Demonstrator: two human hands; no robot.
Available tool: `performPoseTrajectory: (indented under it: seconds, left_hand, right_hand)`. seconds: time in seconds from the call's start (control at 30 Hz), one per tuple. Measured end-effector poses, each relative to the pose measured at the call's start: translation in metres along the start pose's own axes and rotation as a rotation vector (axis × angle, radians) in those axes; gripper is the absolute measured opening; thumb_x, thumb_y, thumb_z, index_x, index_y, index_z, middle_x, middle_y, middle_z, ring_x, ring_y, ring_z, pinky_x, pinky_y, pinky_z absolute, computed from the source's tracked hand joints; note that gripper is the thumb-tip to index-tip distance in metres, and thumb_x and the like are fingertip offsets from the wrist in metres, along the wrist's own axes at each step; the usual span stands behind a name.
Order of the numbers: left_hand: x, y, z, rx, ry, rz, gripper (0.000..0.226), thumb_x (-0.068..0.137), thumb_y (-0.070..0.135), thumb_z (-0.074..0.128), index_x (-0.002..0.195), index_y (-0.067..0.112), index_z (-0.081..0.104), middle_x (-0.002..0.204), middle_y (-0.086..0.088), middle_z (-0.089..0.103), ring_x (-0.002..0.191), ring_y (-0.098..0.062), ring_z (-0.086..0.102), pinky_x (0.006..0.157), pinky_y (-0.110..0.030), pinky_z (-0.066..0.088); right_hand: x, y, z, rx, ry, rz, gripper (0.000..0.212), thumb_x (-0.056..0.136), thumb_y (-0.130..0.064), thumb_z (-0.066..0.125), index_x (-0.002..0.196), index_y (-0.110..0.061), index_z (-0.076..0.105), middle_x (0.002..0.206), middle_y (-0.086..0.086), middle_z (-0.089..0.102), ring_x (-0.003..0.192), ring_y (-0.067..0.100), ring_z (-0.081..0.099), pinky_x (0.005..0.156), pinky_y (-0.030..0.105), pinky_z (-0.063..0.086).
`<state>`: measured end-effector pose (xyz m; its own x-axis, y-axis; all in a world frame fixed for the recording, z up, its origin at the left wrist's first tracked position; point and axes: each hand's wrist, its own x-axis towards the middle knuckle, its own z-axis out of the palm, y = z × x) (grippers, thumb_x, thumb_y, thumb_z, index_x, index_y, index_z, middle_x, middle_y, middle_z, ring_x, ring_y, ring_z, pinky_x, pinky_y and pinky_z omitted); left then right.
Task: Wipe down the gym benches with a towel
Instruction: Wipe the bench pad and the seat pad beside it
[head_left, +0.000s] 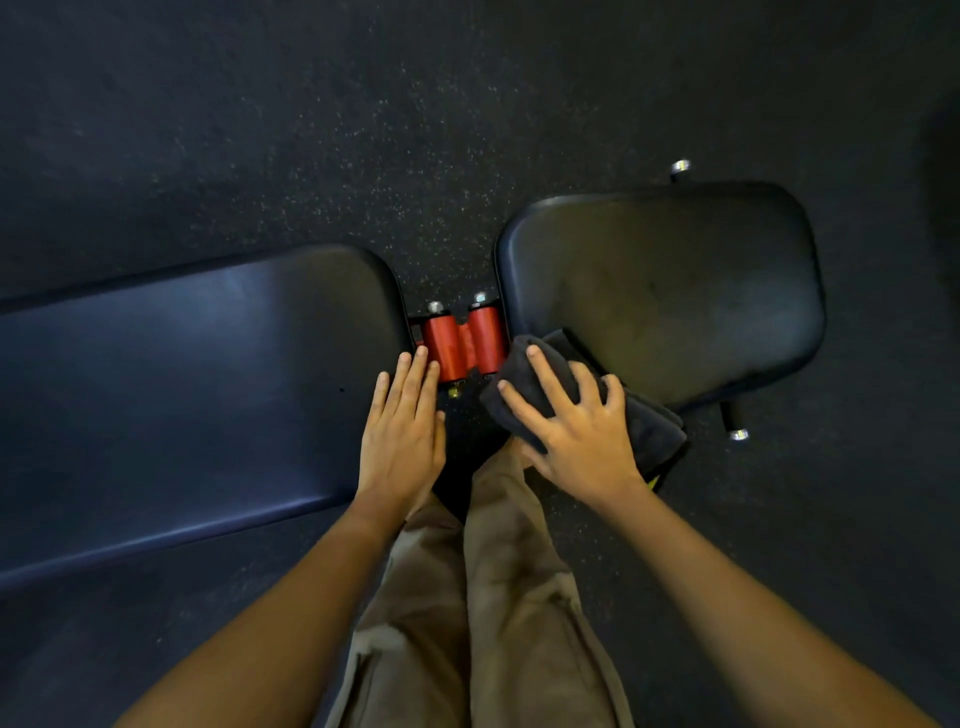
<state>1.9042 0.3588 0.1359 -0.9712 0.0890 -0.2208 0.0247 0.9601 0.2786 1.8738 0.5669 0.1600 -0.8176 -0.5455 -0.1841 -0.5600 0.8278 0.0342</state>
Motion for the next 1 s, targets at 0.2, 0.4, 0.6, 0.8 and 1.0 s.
performPoseTrajectory:
  seconds: [0.2, 0.4, 0.6, 0.8, 1.0]
  left_hand:
    - [-0.015, -0.016, -0.008, -0.132, 0.006, 0.018, 0.053, 0.095, 0.027, 0.034, 0.141, 0.001, 0.036, 0.151, -0.016, 0.03, 0.141, -0.017, 0.01, 0.116, -0.03, 0.003]
    - [-0.05, -0.041, -0.019, -0.23, 0.086, -0.076, 0.051, 0.095, 0.026, 0.036, 0.139, 0.001, 0.039, 0.15, -0.016, 0.031, 0.141, -0.021, 0.015, 0.117, -0.027, 0.0]
    - [-0.076, -0.092, -0.029, -0.214, 0.229, -0.316, 0.054, 0.097, 0.03, 0.034, 0.142, 0.0, 0.033, 0.151, -0.016, 0.027, 0.142, -0.023, 0.014, 0.117, -0.03, -0.002]
    - [-0.079, -0.112, -0.024, -0.148, 0.203, -0.345, 0.059, 0.097, 0.036, 0.029, 0.145, 0.002, 0.027, 0.153, -0.011, 0.022, 0.142, -0.019, 0.011, 0.116, -0.035, 0.001]
    - [-0.081, -0.114, -0.024, -0.161, 0.207, -0.329, 0.058, 0.097, 0.036, 0.031, 0.145, 0.003, 0.029, 0.153, -0.01, 0.023, 0.142, -0.017, 0.011, 0.116, -0.034, 0.002]
  right_hand:
    - [-0.017, -0.024, 0.001, 0.096, 0.103, 0.388, 0.091, 0.063, -0.037, 0.085, 0.14, -0.027, 0.037, 0.146, 0.02, 0.033, 0.112, 0.041, 0.038, 0.084, 0.061, 0.044]
    - [0.005, -0.095, -0.006, 0.445, 0.055, 0.249, 0.08, 0.072, -0.037, 0.075, 0.141, -0.027, 0.035, 0.142, 0.021, 0.041, 0.111, 0.04, 0.05, 0.084, 0.056, 0.049]
    - [0.042, -0.162, -0.027, 0.54, 0.203, 0.289, 0.062, 0.091, -0.051, 0.046, 0.147, -0.031, 0.027, 0.152, 0.014, 0.028, 0.127, 0.036, 0.04, 0.095, 0.051, 0.04]
    - [0.105, -0.186, -0.026, 0.356, 0.065, 0.267, 0.06, 0.091, -0.059, 0.04, 0.148, -0.042, 0.028, 0.159, 0.007, 0.023, 0.128, 0.045, 0.038, 0.093, 0.062, 0.038]
    - [0.165, -0.159, -0.029, 0.412, 0.063, 0.424, 0.062, 0.093, -0.061, 0.039, 0.15, -0.041, 0.023, 0.161, 0.006, 0.016, 0.133, 0.041, 0.033, 0.098, 0.058, 0.037]
